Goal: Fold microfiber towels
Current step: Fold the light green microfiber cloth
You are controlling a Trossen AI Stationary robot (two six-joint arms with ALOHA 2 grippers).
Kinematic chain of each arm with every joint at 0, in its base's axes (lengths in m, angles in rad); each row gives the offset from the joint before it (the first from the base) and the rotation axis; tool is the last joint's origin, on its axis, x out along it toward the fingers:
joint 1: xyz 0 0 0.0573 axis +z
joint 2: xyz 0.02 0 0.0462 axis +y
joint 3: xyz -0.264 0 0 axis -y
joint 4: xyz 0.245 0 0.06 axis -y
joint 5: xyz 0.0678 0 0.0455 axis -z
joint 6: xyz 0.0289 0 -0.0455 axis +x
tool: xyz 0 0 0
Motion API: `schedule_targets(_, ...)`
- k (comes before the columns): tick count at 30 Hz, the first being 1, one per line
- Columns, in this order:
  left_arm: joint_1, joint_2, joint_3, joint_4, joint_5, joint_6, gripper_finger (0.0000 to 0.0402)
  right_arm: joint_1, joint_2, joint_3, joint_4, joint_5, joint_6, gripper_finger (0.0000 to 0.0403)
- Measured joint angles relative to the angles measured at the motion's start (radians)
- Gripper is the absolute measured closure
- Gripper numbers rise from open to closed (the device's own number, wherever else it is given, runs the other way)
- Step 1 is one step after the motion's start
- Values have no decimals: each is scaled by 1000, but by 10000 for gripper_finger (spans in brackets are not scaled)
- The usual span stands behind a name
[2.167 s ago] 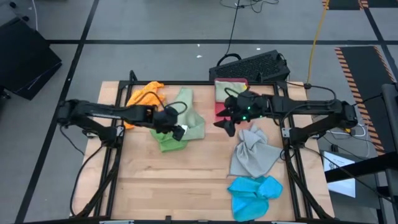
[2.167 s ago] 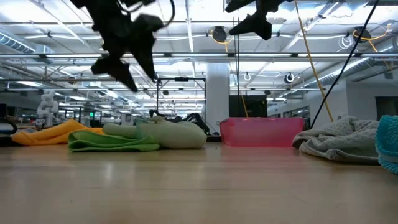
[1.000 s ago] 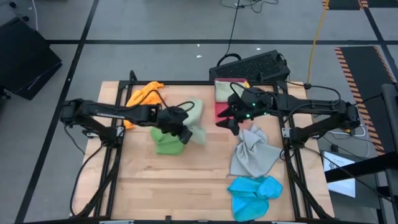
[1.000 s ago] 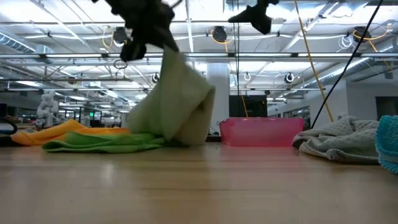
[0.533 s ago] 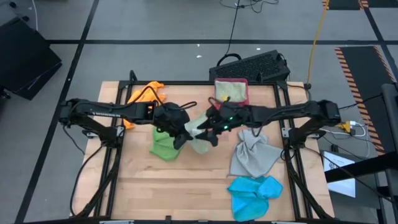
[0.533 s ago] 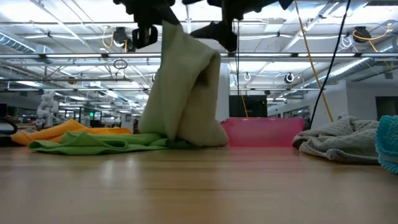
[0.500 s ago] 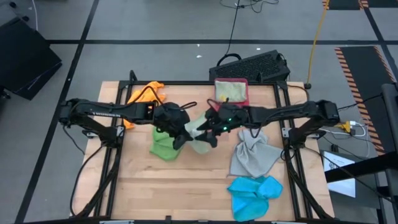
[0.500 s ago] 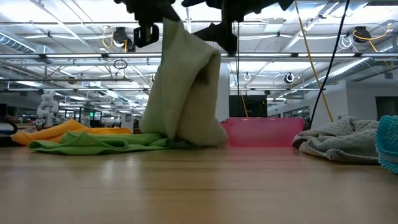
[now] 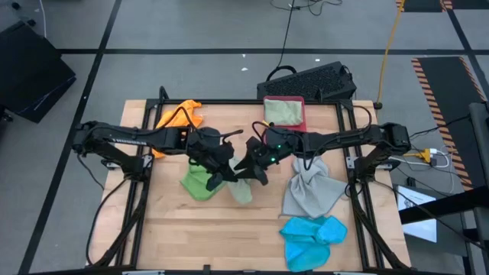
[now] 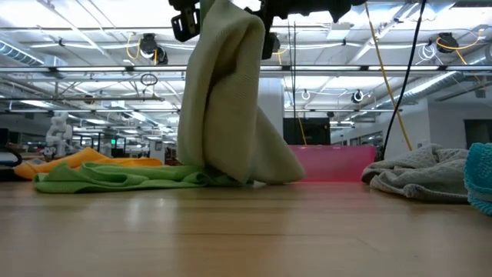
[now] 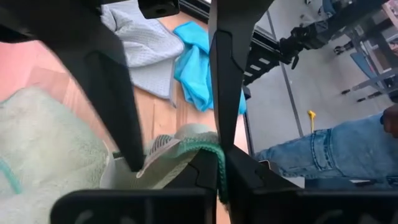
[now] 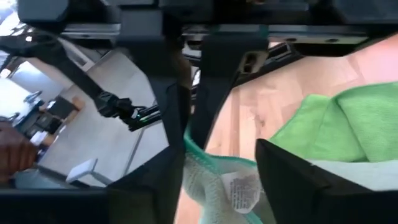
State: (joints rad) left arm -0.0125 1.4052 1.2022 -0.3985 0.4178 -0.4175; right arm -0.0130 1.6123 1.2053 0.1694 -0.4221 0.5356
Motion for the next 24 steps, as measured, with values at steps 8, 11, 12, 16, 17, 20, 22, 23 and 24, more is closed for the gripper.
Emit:
schedule_targets(8, 11, -1, 29, -13, 10, -28, 381, 0, -3, 1, 49, -58, -6, 312)
schedule_targets(11, 12, -2, 32, -38, 7, -54, 381, -2, -2, 0, 62, -58, -6, 344)
schedule_targets(12, 12, -2, 32, -46, 4, -57, 381, -5, -1, -1, 61, -62, -6, 356)
schedule_targets(16, 10, -2, 32, -42, 0, -76, 380, -16, -2, -1, 63, -101, -4, 395)
schedule_targets(17, 10, -2, 32, -43, -2, -92, 380, -19, -2, -1, 62, -105, 2, 396)
schedule_targets(20, 11, -2, 33, -56, -4, -137, 368, -27, -9, -2, 55, -103, 21, 391)
schedule_targets(22, 12, -2, 36, -61, -5, -145, 343, -33, -15, -2, 53, -103, 22, 394)
schedule_targets(23, 12, -3, 36, -60, -11, -148, 328, -35, -19, -3, 48, -102, 22, 397)
schedule_targets(24, 12, -3, 36, -57, -17, -158, 311, -39, -25, -3, 43, -103, 22, 399)
